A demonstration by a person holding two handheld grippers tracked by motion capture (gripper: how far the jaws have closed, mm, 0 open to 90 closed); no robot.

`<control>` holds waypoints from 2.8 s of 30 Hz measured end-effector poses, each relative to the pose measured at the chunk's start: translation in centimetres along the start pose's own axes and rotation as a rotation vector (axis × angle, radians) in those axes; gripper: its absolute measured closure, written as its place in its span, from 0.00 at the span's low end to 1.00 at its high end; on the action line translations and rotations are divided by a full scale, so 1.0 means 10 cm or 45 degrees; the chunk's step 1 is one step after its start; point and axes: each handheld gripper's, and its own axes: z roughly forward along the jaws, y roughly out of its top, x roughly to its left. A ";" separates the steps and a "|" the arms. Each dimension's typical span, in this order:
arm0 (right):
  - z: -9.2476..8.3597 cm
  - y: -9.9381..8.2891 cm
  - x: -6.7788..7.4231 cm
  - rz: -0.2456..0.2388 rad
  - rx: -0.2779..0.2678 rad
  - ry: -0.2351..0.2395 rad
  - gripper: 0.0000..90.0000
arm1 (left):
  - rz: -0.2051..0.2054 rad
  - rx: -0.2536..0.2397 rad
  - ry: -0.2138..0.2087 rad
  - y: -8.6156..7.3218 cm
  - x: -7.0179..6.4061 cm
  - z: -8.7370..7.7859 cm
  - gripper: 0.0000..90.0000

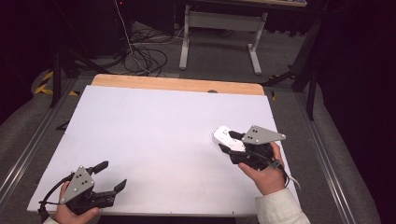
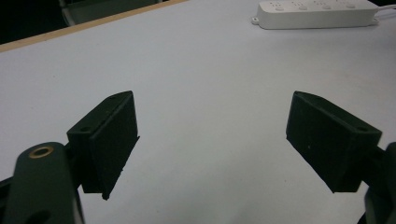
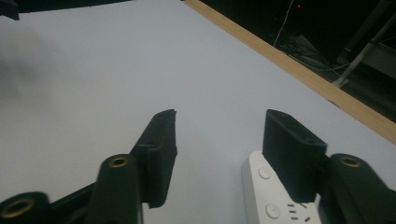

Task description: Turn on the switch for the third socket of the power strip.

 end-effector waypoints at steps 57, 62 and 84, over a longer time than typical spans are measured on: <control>0.81 -0.12 -0.75 0.253 0.657 -0.034 1.00 | -0.011 0.008 0.009 0.00 0.00 0.01 0.19; 0.86 -0.15 -0.76 0.269 0.709 -0.028 1.00 | -0.014 0.008 0.011 -0.01 0.00 0.01 0.19; 0.98 -0.26 -0.75 0.281 0.810 -0.010 1.00 | -0.009 0.009 0.013 0.00 0.01 0.01 0.19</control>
